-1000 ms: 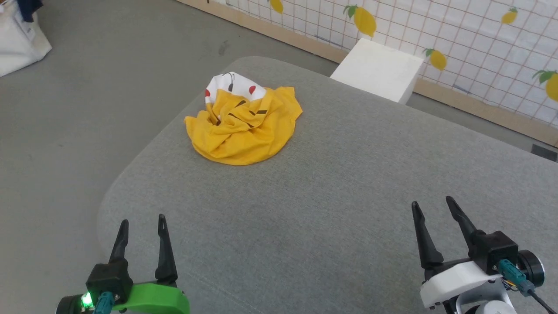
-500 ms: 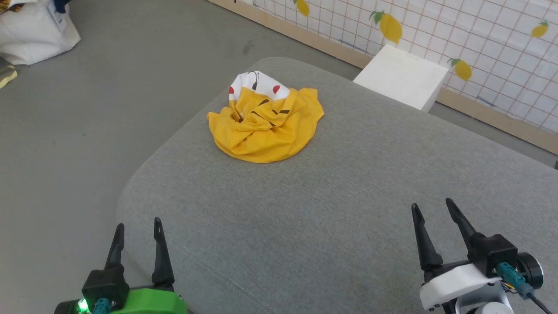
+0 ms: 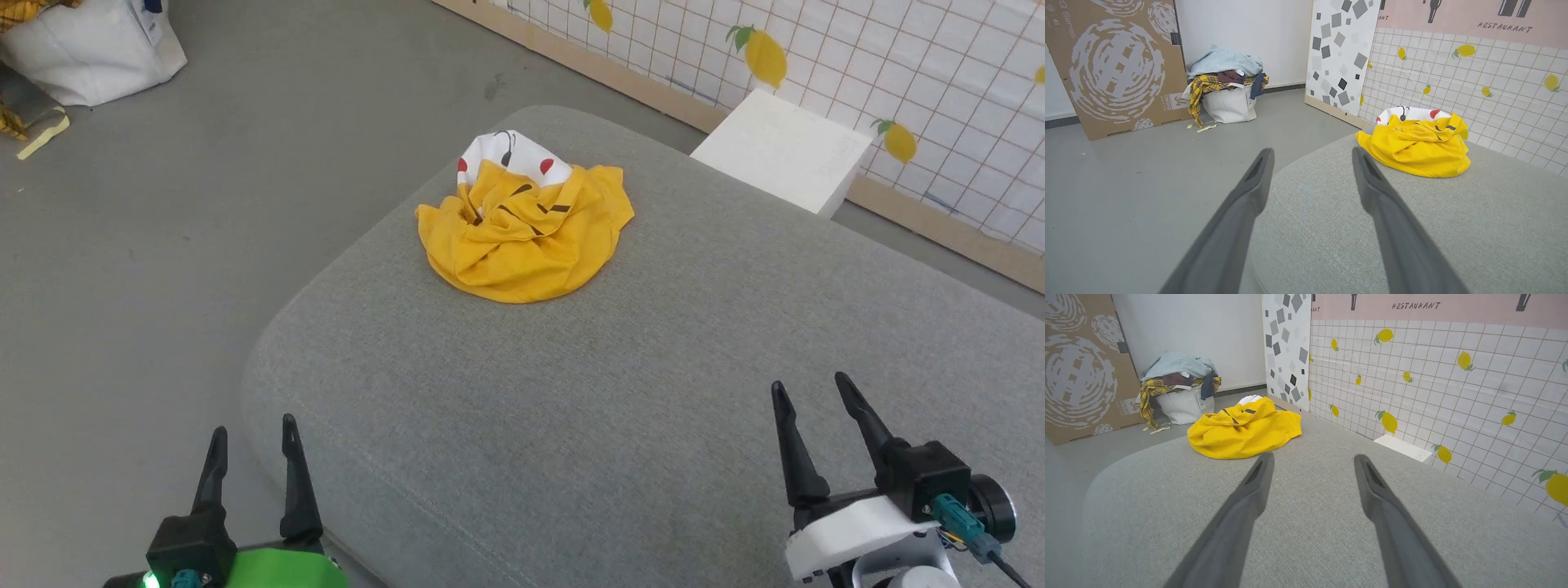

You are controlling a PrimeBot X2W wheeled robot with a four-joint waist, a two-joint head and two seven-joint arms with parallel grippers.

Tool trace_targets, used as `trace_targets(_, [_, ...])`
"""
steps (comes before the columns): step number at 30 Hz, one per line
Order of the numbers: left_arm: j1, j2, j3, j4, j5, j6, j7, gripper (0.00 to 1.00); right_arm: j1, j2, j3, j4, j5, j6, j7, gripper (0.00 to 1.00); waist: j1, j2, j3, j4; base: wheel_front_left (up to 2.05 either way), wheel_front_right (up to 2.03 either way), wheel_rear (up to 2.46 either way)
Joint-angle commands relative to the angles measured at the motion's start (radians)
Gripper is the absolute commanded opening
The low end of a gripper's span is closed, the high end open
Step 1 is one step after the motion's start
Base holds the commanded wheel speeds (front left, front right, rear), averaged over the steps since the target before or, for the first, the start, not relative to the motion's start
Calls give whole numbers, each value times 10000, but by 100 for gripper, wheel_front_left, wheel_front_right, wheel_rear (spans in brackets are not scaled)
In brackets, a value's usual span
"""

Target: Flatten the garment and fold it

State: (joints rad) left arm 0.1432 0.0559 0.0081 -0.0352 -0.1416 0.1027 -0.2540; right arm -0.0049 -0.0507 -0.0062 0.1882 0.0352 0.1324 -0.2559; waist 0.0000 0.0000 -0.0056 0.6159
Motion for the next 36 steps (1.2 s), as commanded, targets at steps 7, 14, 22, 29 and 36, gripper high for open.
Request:
trace_targets(7, [-86,-57,-6,-114,-514,-59,-78,100,-172,5,-18,39,96,-17,-59,100,0,0,-13,-90,0,0,0])
trace_targets(14, [-1967,529,-358,-531,-973,-1118,704,100,-328,5,-258,-207,-202,-17,-59,100,0,0,508,-201,0,0,0])
trace_targets(22, [-6152,2015,-372,-893,-1784,-2020,3272,100,-792,5,-446,-1246,-851,-17,390,100,0,0,1688,-606,0,0,0])
trace_targets(29, [-8864,2862,-530,863,-2661,-2237,4822,100,-1166,5,-245,-2551,-1328,-17,1044,100,0,0,2957,-1130,0,0,0])
trace_targets(36, [-10170,3461,-720,2660,-2859,-2289,5320,100,-1530,5,29,-3768,-1763,-17,1688,100,0,0,4400,-1791,0,0,0])
